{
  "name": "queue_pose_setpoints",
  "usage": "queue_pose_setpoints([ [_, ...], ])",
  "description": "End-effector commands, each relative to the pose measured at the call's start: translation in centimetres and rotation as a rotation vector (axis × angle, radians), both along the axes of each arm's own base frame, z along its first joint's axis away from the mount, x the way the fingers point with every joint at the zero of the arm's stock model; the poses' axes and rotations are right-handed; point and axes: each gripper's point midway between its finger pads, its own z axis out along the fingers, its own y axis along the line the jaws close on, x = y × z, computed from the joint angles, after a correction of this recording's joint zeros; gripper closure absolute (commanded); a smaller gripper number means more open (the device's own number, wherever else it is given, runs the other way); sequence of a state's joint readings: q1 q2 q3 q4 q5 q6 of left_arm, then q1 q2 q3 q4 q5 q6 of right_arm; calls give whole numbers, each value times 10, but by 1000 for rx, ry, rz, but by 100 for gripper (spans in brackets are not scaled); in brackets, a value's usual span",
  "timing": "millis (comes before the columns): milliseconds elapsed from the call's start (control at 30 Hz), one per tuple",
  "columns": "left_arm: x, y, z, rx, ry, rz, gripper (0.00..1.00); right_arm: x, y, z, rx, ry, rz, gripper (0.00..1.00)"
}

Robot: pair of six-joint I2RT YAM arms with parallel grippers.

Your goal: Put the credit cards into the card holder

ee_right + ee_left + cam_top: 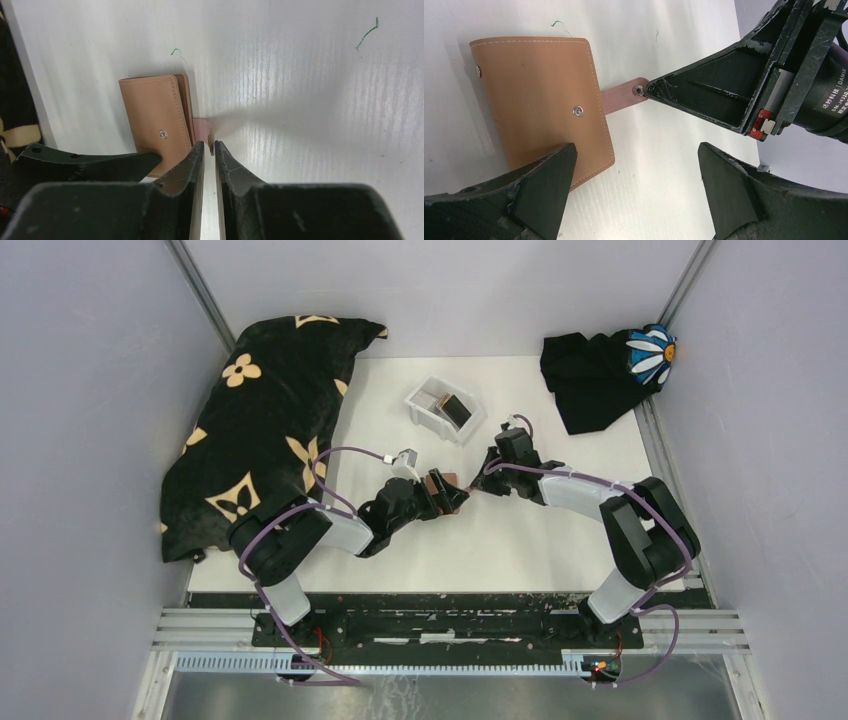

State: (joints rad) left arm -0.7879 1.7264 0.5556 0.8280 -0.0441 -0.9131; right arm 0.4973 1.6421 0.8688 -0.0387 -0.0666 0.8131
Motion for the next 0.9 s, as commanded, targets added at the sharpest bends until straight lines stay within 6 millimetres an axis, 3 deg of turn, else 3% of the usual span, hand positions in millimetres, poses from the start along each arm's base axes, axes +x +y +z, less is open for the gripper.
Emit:
queue_pose_setpoints([
  [0,3,4,8,-15,-19,33,1,6,3,14,15,-52,-3,82],
  [400,3,4,8,-22,-19,34,1,5,7,8,32,-39,7,89],
  [867,2,7,3,-23,-17,46,1,8,33,16,95,-60,69,96],
])
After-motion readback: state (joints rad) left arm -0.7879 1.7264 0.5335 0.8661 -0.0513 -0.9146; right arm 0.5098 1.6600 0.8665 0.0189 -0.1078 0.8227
